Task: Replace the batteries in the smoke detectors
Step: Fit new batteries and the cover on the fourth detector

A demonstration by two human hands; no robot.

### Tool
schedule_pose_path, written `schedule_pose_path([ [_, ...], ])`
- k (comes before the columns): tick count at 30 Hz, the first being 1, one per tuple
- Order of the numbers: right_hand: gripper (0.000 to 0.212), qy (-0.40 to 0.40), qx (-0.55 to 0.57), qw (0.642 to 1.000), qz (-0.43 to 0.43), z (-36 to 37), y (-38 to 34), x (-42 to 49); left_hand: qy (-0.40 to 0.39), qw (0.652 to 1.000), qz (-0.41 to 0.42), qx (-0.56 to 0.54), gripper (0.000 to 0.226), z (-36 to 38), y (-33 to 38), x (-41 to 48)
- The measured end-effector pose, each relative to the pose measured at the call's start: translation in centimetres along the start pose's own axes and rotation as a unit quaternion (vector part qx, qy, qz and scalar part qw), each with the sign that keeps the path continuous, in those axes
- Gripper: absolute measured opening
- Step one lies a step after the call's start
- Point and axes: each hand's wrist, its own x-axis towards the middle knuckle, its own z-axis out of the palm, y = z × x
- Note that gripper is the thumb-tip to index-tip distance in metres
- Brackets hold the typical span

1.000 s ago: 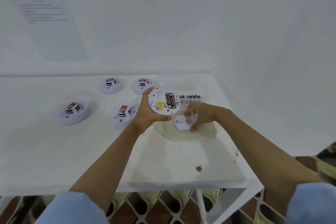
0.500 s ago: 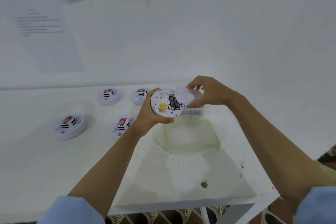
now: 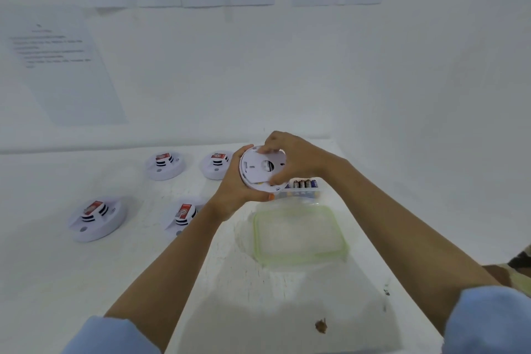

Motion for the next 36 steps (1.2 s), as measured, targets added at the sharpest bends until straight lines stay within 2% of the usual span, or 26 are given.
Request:
schedule_pose_path([
  [9, 0.067, -0.031, -0.004, 0.999, -0.009, -0.8, 1.5, 1.9, -0.003, 1.0, -0.016, -0.023, 0.115, 0.4, -0.1, 1.6],
  [16, 0.069, -0.06, 0.0, 0.998, -0.007, -1.3, 2.3, 2.6, -0.003, 0.999, -0.019, -0.036, 0.11, 0.5, 0.1, 2.4],
  [32, 0.066, -0.035, -0.005, 0.999, -0.012, -0.8, 3.0, 2.8, 0.007, 0.999, -0.01, -0.043, 0.104, 0.4, 0.3, 3.1],
  [36, 0.063, -0.026, -0.013, 0.999, -0.02, -0.5, 3.1, 2.7, 0.018, 0.999, -0.011, -0.044, 0.109, 0.5, 0.2, 2.9],
])
